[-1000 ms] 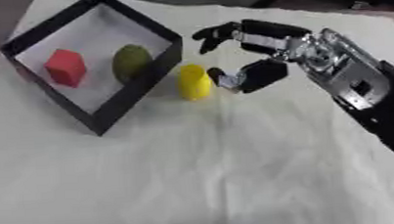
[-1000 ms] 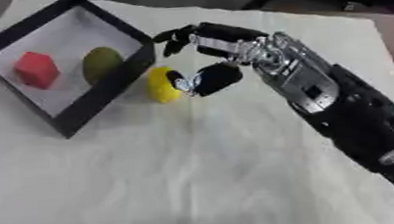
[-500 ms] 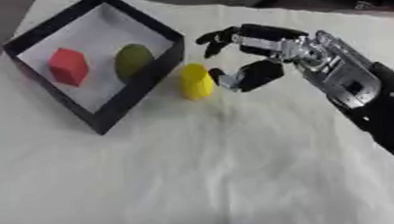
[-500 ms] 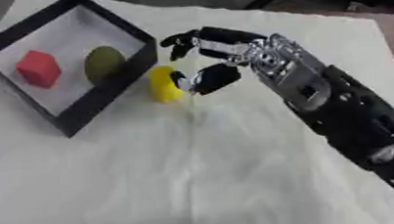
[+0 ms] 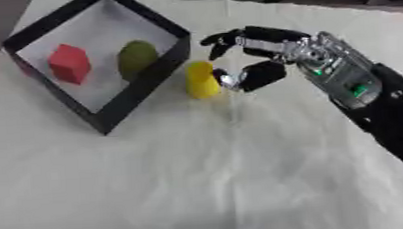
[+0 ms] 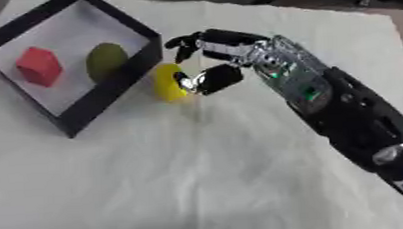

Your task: Pick up objects on the table and place them in the box.

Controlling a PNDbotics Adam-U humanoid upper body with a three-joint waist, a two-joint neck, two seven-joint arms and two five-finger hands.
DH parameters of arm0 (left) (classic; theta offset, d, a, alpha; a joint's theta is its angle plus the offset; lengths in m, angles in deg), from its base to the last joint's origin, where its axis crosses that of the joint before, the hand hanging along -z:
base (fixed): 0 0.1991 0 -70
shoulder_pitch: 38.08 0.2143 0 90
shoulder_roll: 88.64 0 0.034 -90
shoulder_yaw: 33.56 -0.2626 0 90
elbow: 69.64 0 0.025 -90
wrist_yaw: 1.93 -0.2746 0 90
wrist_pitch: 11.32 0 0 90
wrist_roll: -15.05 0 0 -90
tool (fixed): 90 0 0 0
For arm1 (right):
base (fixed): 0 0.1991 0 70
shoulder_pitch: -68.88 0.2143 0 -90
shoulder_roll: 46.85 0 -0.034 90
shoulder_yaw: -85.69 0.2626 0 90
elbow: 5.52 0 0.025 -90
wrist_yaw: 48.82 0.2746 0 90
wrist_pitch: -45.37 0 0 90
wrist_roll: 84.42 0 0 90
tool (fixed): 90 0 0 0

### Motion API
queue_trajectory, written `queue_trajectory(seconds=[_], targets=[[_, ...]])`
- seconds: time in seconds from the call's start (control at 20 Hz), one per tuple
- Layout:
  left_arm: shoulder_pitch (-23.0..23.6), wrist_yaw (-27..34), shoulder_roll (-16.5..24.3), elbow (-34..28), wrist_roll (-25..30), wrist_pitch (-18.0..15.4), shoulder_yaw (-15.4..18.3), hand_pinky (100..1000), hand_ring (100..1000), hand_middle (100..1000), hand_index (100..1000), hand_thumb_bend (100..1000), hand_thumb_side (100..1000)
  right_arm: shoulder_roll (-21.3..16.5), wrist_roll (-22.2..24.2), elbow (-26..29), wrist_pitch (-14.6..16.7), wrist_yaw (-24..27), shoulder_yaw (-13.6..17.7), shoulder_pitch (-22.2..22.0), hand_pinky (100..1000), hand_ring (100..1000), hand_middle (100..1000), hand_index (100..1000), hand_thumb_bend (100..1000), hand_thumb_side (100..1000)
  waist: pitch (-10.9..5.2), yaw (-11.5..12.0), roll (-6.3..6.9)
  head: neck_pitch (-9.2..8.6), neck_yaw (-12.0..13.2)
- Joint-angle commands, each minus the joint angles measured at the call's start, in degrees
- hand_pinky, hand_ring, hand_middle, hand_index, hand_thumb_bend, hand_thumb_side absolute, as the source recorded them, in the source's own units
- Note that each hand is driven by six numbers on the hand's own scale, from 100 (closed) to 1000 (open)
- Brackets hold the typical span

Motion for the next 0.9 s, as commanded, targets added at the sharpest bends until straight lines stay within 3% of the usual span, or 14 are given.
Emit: queue_trajectory(seconds=[0.05, 0.4, 0.9], targets=[[-1.1, 0.3, 0.8, -0.5, 0.1, 0.1, 0.4, 963, 676, 904, 789, 203, 598, -0.9, 0.6, -0.3, 0.3, -0.4, 0.7, 1.0, 1000, 868, 785, 1000, 100, 472, 0.27, 0.2, -0.05, -0.10, -0.2], [-1.2, 0.4, 0.6, -0.5, 0.3, 0.2, 0.4, 966, 674, 907, 786, 191, 611, -0.7, 0.4, -1.9, 0.7, -1.5, 0.7, 2.0, 1000, 867, 781, 1000, 100, 557, 1.05, 0.6, -0.31, -0.10, -0.6], [-1.5, 0.4, 0.4, -0.3, 0.5, 0.2, 0.4, 967, 670, 908, 782, 183, 622, -0.5, 0.9, -3.8, 1.5, -2.5, 0.6, 3.1, 1000, 865, 776, 1000, 100, 581, 2.10, 1.0, -0.40, -0.10, -1.0]])
